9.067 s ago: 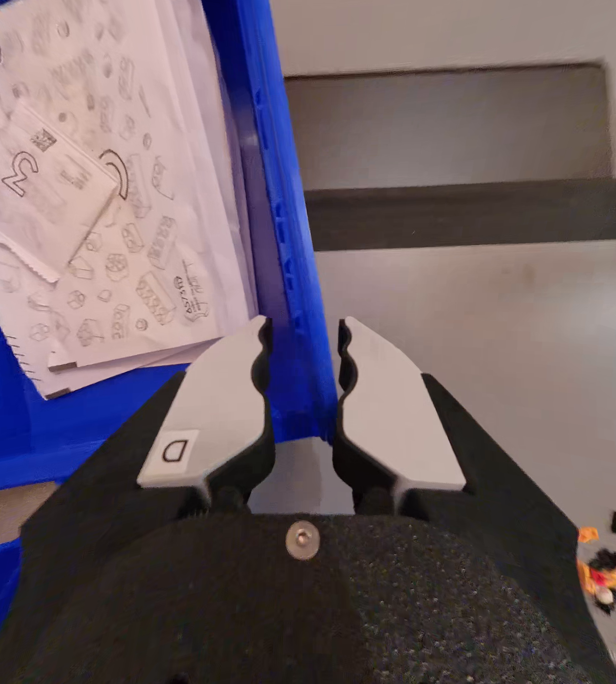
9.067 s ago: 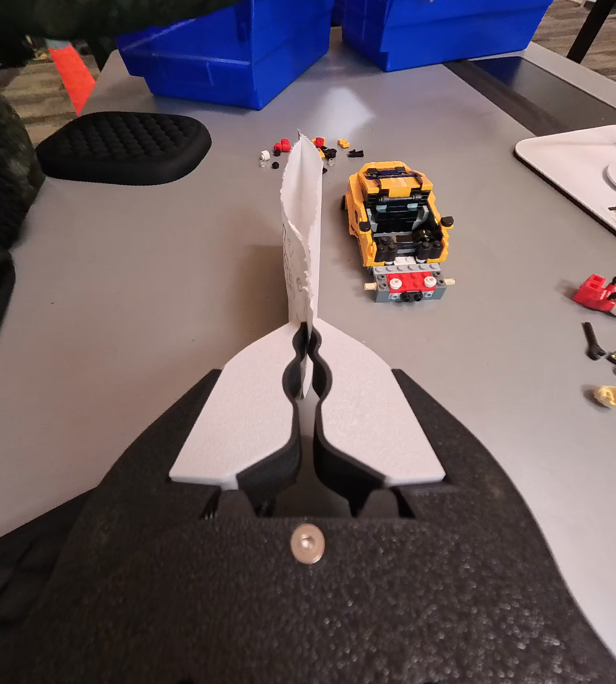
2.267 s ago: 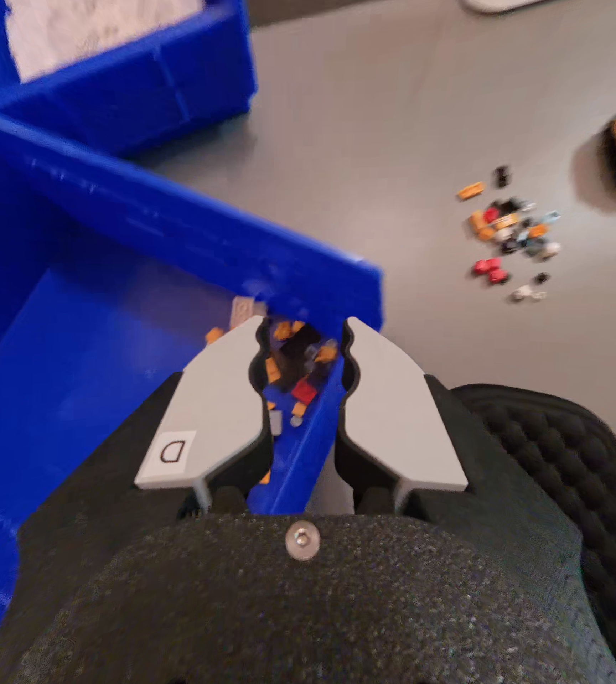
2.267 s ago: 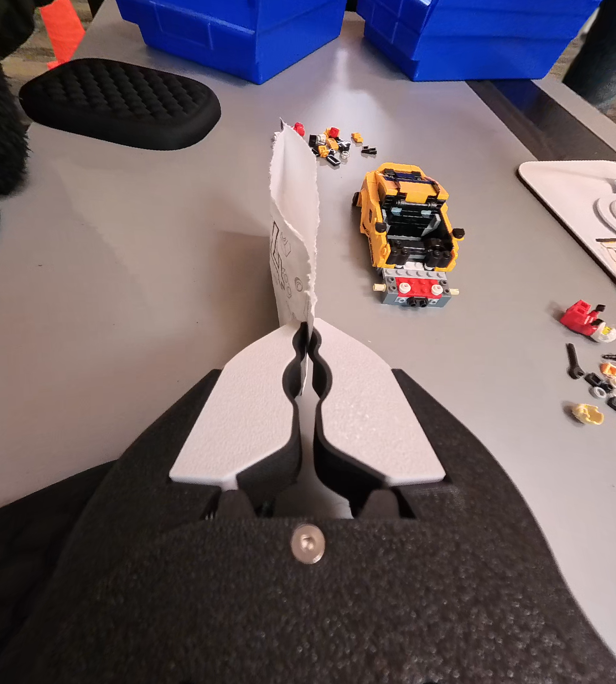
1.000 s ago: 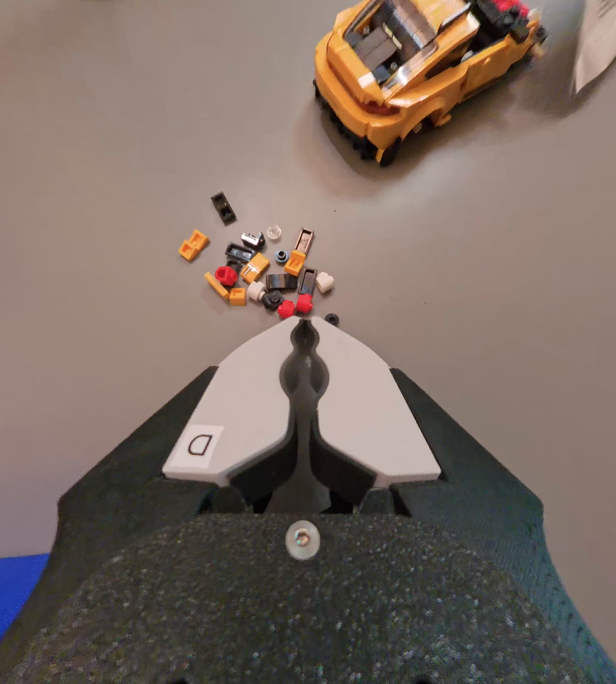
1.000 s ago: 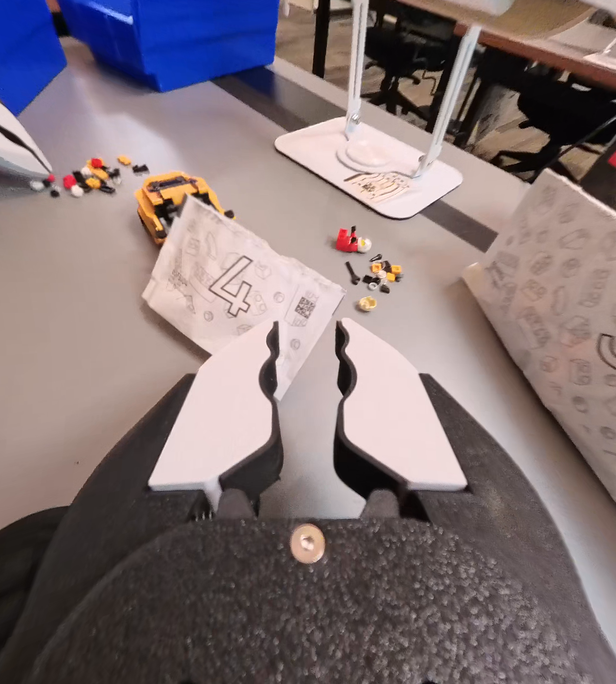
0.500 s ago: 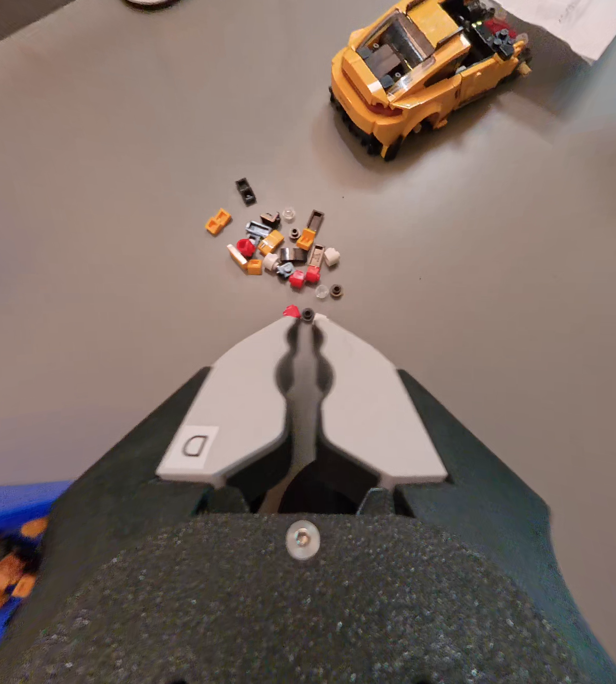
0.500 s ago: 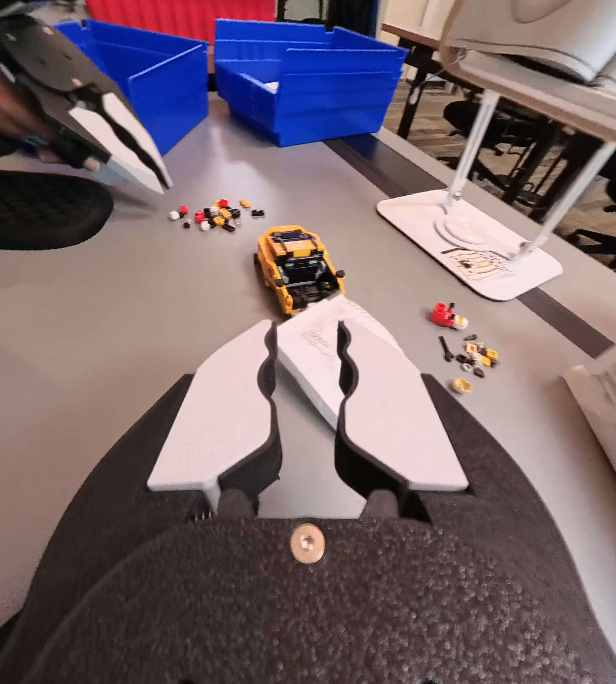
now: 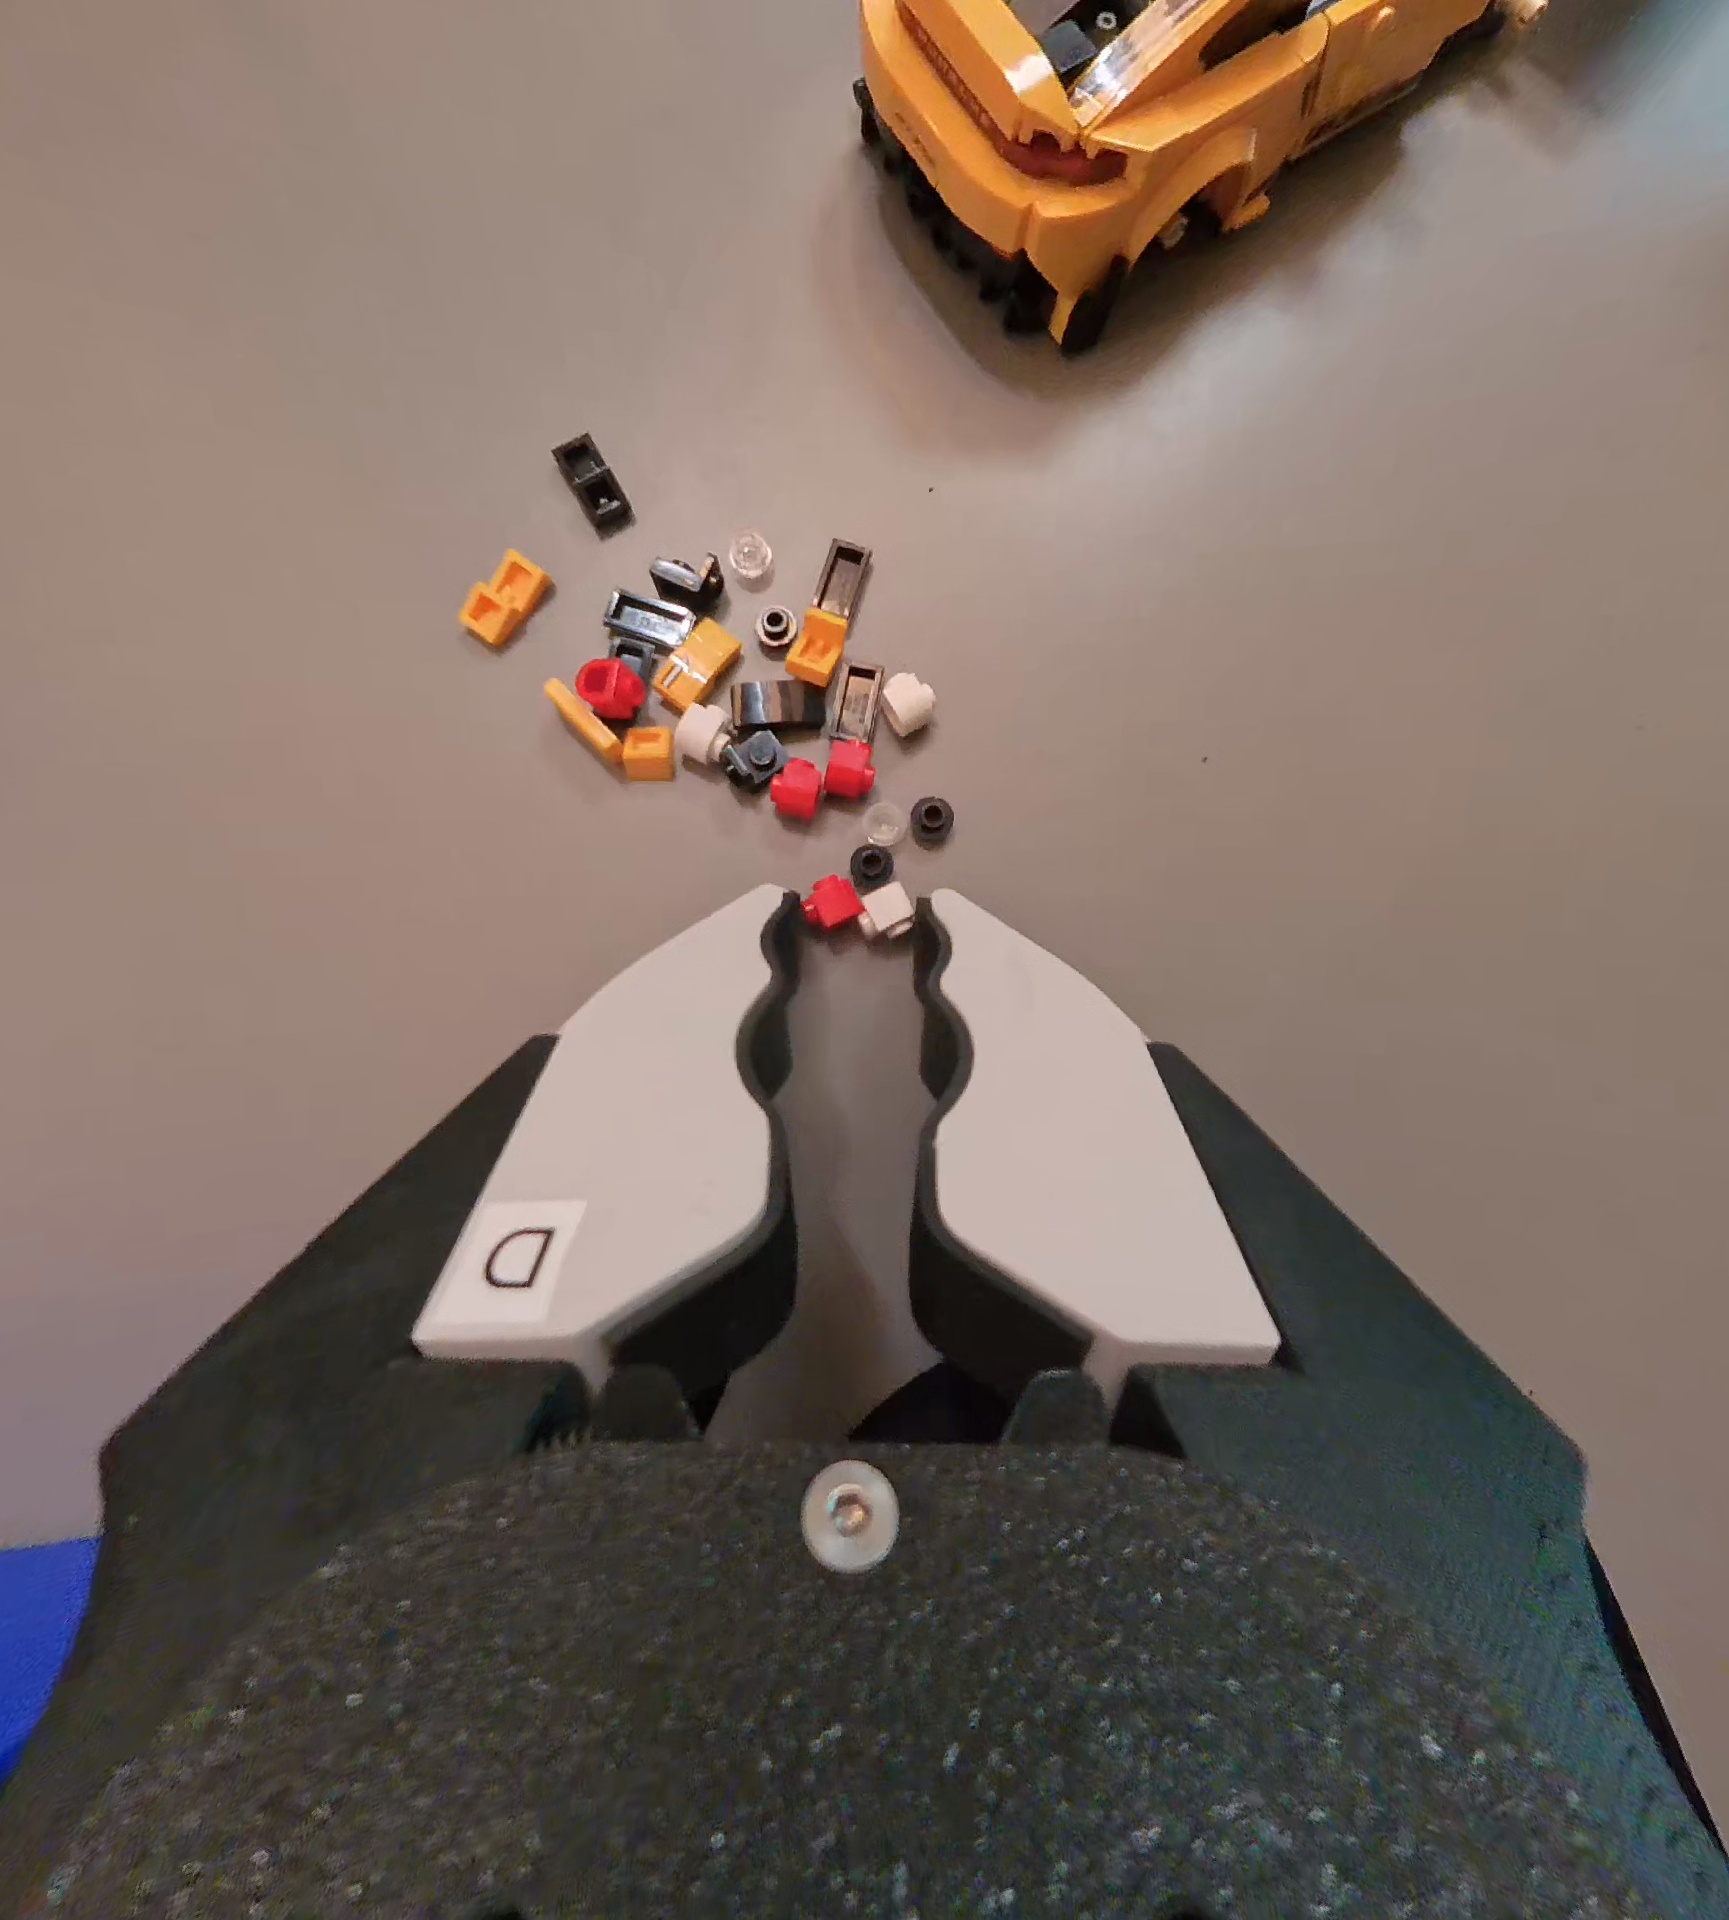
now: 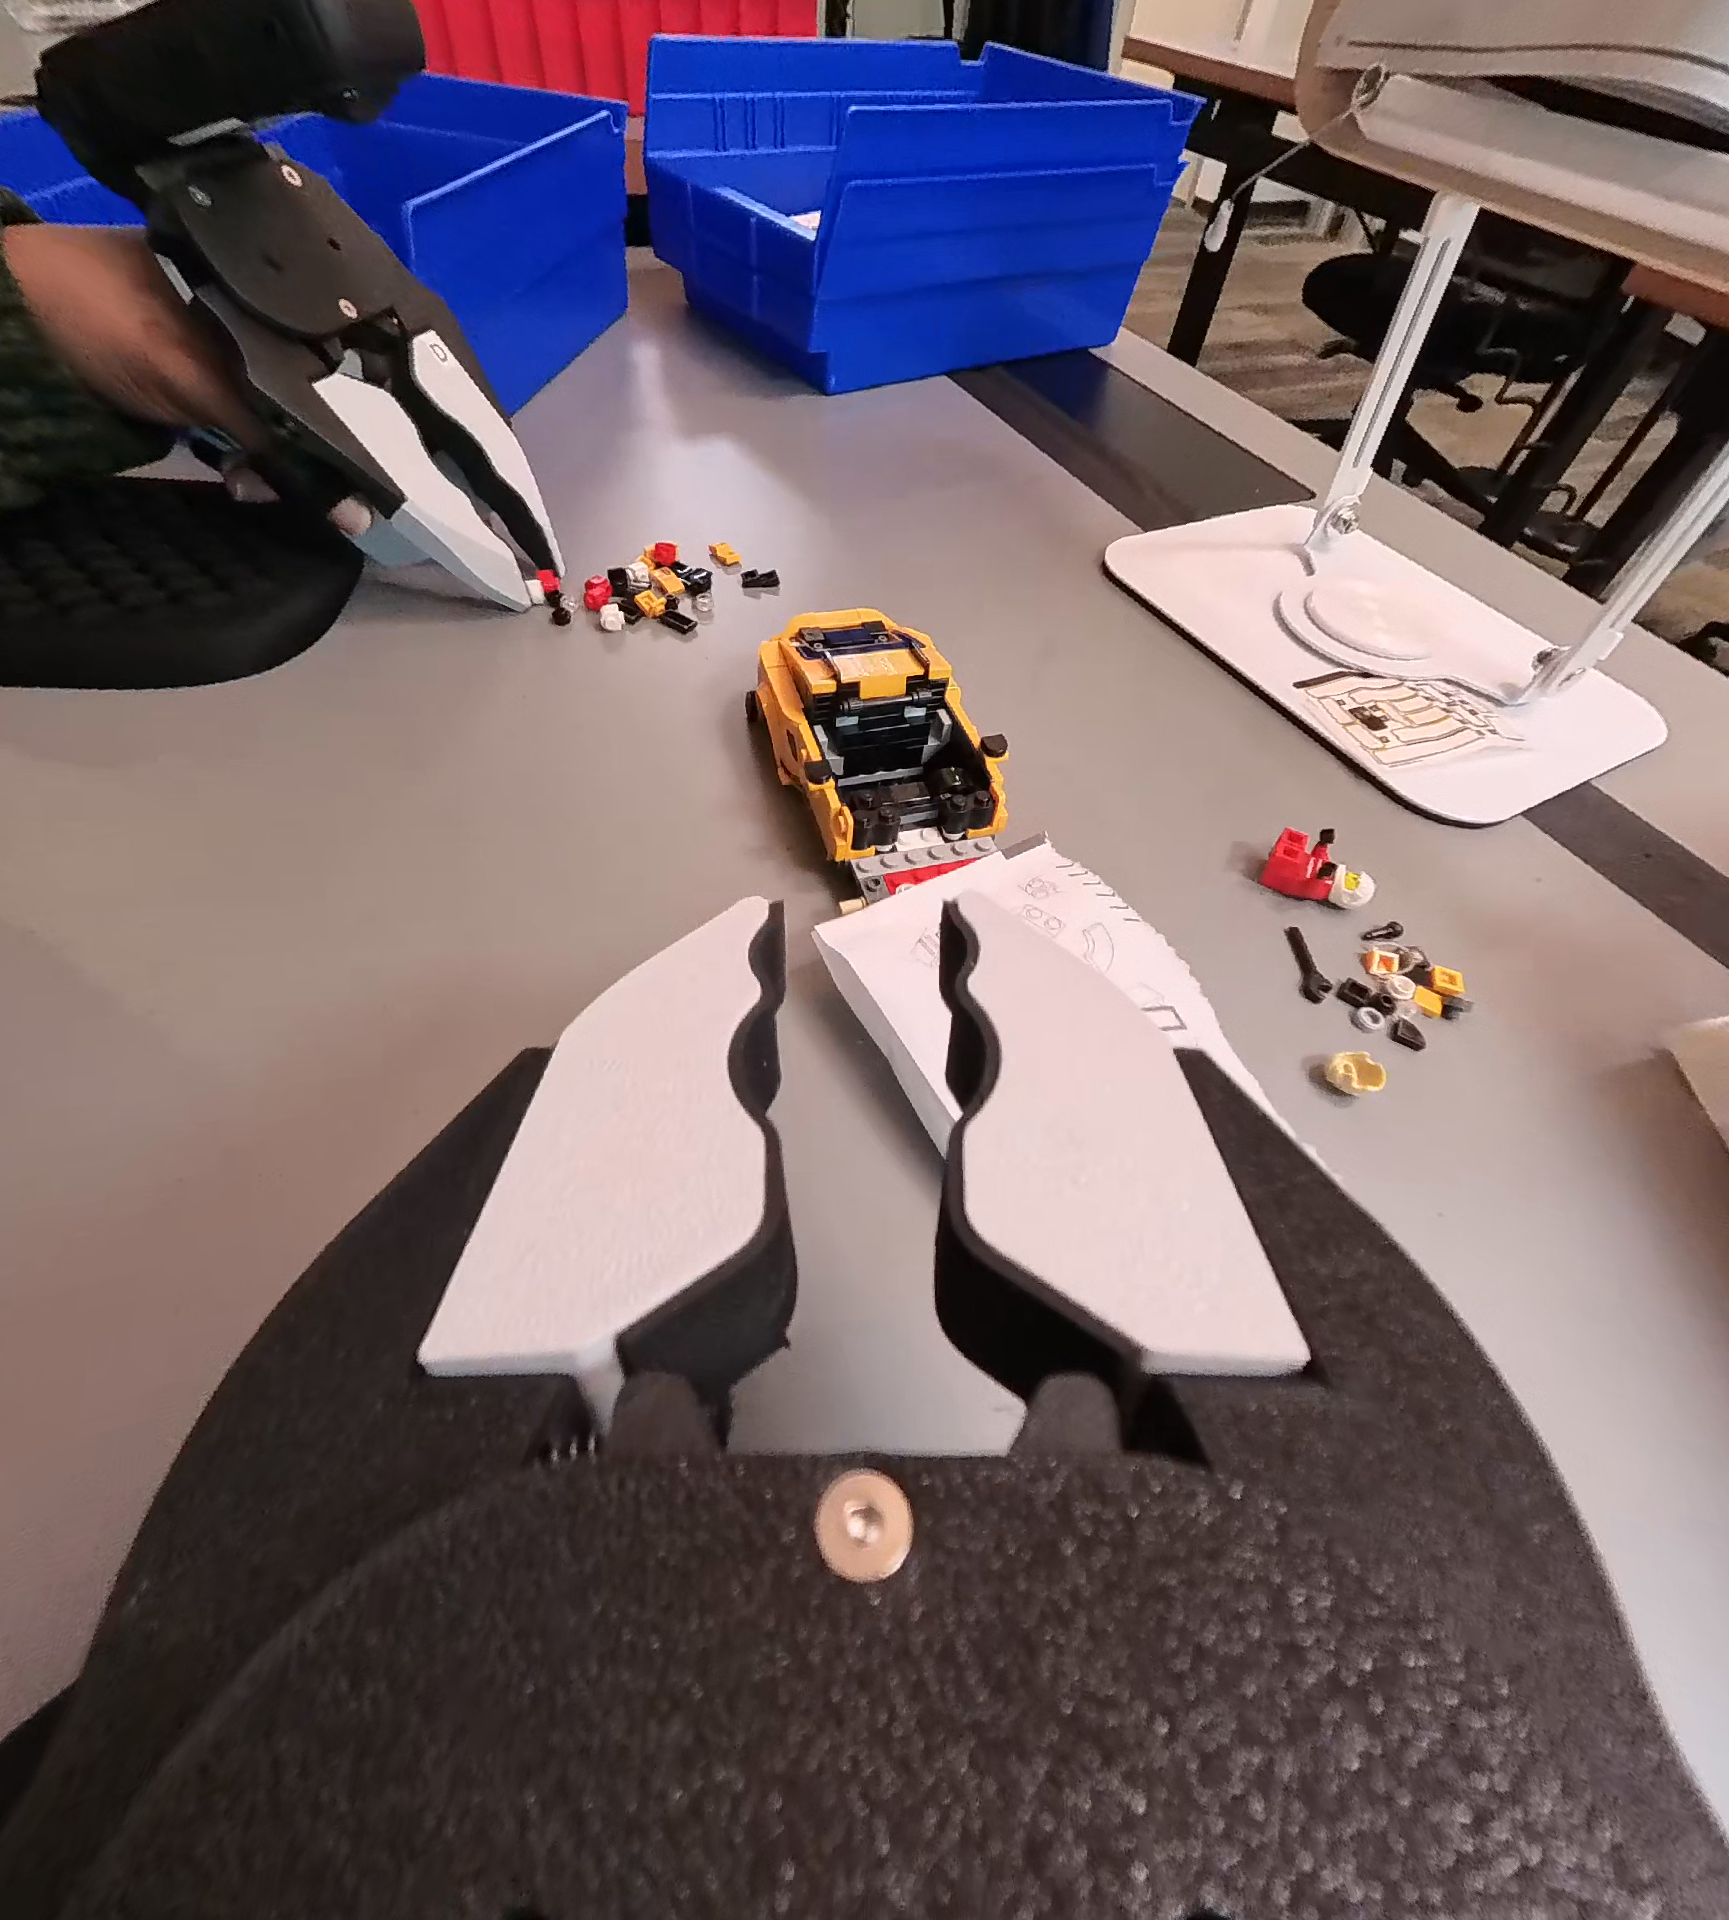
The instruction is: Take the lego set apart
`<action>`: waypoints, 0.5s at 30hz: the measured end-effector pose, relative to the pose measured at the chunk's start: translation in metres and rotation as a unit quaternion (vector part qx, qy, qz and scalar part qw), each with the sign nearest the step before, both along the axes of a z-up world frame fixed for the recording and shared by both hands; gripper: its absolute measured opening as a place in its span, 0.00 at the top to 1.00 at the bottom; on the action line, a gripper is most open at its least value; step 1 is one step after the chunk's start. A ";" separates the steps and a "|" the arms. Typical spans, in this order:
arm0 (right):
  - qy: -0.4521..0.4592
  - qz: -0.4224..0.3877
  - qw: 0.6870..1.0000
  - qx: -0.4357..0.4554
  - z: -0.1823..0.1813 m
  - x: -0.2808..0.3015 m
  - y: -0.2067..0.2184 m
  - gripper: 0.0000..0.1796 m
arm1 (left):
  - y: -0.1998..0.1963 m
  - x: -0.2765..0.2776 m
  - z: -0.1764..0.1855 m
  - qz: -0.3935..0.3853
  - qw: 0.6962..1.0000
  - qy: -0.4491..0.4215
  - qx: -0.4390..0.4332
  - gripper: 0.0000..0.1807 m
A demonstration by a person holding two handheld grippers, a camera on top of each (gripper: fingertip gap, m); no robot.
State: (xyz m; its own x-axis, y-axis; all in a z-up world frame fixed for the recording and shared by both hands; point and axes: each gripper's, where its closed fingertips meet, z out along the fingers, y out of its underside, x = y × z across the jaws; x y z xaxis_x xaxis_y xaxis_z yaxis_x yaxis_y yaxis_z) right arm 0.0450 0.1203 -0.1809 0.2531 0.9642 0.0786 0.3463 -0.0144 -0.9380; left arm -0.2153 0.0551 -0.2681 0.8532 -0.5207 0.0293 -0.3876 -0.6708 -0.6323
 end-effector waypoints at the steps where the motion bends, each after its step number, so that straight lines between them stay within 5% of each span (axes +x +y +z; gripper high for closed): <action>1: 0.000 0.000 1.000 -0.001 -0.001 0.000 0.000 0.84 | 0.000 0.000 0.000 0.000 1.000 -0.001 0.000 0.89; 12: -0.004 -0.003 1.000 -0.009 -0.007 0.002 0.004 0.84 | -0.001 0.002 0.003 -0.003 1.000 -0.003 0.011 0.89; 13: -0.004 -0.005 1.000 -0.009 -0.008 0.002 0.004 0.84 | -0.001 0.002 0.007 -0.003 1.000 -0.005 0.016 0.98; 15: -0.004 -0.008 1.000 -0.009 -0.008 0.004 0.005 0.84 | -0.001 0.003 0.019 -0.001 0.999 -0.015 0.039 0.98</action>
State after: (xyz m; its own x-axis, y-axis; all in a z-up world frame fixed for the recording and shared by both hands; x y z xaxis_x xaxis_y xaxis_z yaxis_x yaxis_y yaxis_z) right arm 0.0487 0.1257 -0.1886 0.2676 0.9614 0.0643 0.3533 -0.0358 -0.9348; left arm -0.2125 0.0543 -0.2489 0.8515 -0.5242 0.0135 -0.3695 -0.6180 -0.6939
